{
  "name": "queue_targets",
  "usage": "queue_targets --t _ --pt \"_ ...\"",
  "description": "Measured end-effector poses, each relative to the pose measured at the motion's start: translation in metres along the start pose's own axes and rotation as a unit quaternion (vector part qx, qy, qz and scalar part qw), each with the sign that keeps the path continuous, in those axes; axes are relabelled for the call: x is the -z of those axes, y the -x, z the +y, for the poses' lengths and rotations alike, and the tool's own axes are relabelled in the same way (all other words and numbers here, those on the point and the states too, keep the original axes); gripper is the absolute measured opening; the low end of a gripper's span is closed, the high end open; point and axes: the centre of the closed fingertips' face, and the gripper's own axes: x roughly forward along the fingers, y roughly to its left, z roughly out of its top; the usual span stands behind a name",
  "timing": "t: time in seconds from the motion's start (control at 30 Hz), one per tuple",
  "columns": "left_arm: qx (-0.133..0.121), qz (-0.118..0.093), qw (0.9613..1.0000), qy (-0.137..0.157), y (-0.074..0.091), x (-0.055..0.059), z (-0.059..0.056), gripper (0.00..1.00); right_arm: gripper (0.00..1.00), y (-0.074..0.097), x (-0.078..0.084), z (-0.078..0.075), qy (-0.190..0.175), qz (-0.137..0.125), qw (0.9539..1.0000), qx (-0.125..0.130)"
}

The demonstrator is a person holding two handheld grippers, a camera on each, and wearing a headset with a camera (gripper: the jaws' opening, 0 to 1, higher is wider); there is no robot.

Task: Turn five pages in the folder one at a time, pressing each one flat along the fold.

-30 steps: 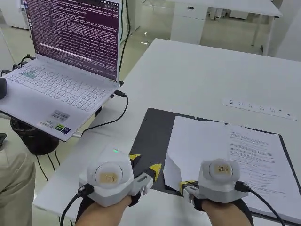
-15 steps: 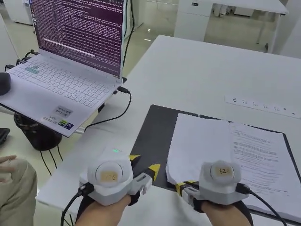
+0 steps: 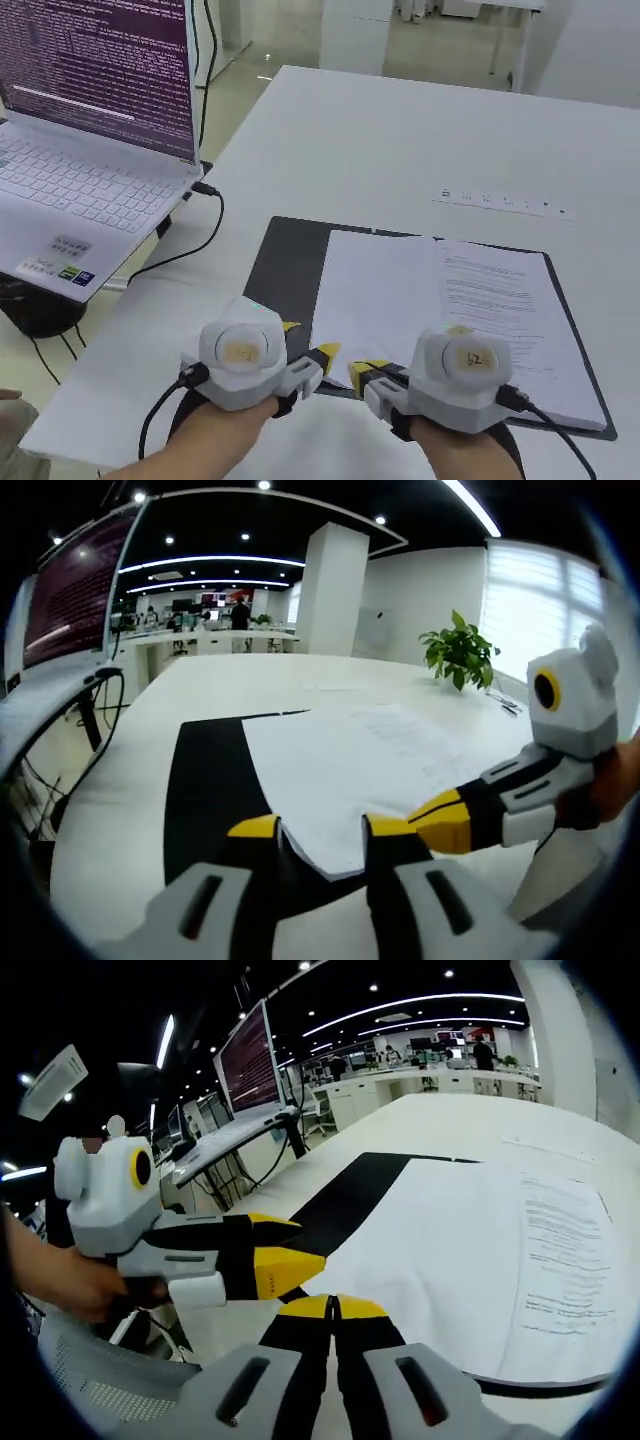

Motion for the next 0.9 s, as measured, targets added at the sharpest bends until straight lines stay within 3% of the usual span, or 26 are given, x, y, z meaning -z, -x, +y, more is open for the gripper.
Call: queue_targets --t 0.23,0.3,0.5,0.53,0.6,0.73,0.83,0.9 --pt "0.008 0.032 0.9991 -0.027 -0.023 0.018 -0.008 0.3 0.0 0.019 -0.013 -0.039 -0.024 -0.037 0.9982 0.041" --pt "0.001 0.049 0.9983 -0.031 -0.026 0.028 -0.006 0.29 0.0 0.022 -0.015 -0.052 -0.03 -0.044 0.9971 0.054" --pt "-0.016 0.064 0.9972 -0.035 -0.026 0.044 0.002 0.29 0.0 0.024 -0.019 -0.084 -0.042 -0.063 0.9944 0.073" --pt "-0.014 0.048 0.9975 -0.049 -0.025 0.04 0.002 0.28 0.0 0.023 -0.019 -0.088 -0.044 -0.065 0.9941 0.075" --pt "-0.017 0.053 0.9976 -0.041 -0.024 0.043 0.002 0.28 0.0 0.021 -0.02 -0.098 -0.05 -0.068 0.9934 0.078" --pt "-0.021 0.042 0.9976 -0.05 -0.024 0.043 0.005 0.25 0.0 0.014 -0.022 -0.114 -0.055 -0.07 0.9924 0.085" --pt "-0.025 0.024 0.999 -0.029 -0.024 0.042 0.007 0.24 0.0 0.008 -0.025 -0.125 -0.058 -0.072 0.9921 0.086" --pt "-0.023 0.019 0.9982 -0.053 -0.023 0.043 0.006 0.24 0.0 0.002 -0.026 -0.13 -0.05 -0.069 0.9926 0.086"
